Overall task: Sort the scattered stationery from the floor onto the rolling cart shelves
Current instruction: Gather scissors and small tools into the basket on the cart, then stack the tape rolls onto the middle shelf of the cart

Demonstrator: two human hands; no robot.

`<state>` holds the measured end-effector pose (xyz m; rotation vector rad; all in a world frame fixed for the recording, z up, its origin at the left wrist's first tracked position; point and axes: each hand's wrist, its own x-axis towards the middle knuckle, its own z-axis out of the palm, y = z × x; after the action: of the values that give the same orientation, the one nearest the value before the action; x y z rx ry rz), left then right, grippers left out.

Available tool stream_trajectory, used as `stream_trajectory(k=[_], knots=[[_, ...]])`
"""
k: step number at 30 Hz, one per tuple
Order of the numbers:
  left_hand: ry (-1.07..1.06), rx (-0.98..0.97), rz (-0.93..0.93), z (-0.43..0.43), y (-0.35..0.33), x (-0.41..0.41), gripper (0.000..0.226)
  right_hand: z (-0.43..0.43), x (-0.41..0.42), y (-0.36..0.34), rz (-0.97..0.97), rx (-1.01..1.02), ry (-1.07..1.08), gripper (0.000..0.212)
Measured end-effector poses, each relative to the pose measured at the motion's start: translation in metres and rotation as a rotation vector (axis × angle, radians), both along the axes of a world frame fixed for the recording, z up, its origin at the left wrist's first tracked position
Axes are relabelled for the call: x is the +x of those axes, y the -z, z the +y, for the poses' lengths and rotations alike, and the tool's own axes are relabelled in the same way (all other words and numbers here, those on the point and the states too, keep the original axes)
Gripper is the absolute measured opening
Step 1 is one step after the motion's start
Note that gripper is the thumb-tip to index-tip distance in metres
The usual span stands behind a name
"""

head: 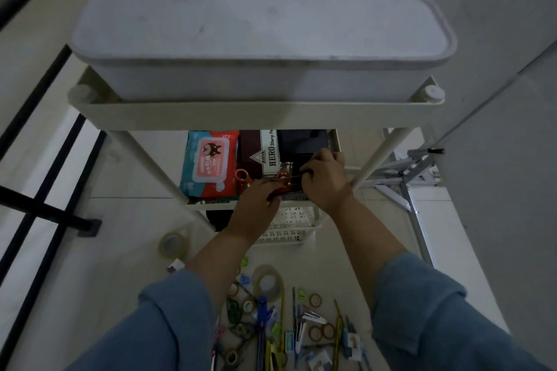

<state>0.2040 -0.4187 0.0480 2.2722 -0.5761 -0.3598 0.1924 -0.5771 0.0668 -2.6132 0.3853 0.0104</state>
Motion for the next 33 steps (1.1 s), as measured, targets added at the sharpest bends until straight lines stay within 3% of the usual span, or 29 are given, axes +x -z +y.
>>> stream_trajectory(k=[3, 8, 13, 19, 23, 26, 33], knots=[[-0.002, 0.001, 0.002, 0.002, 0.002, -0.003, 0.035, 0.009, -0.010, -0.003, -0.108, -0.054, 0.021, 0.034], [-0.116, 0.080, -0.152, 0.005, 0.001, 0.002, 0.034, 0.011, -0.010, 0.005, 0.023, -0.113, -0.030, 0.031], [0.042, 0.251, -0.213, 0.005, 0.000, 0.007, 0.038, 0.011, -0.005, -0.001, 0.097, -0.182, -0.033, 0.029], [0.018, 0.381, -0.215, 0.004, -0.001, 0.002, 0.044, 0.016, -0.013, 0.000, 0.043, -0.259, -0.019, 0.030], [-0.022, 0.298, -0.186, 0.007, -0.012, -0.008, 0.046, 0.021, -0.036, 0.003, -0.275, -0.106, -0.042, 0.034], [-0.049, 0.182, -0.193, 0.020, -0.022, -0.028, 0.043, 0.032, -0.061, 0.003, -0.398, 0.001, -0.085, 0.030], [-0.113, 0.140, -0.163, 0.071, -0.024, -0.080, 0.039, 0.083, -0.132, 0.008, -0.319, 0.182, -0.033, 0.027]])
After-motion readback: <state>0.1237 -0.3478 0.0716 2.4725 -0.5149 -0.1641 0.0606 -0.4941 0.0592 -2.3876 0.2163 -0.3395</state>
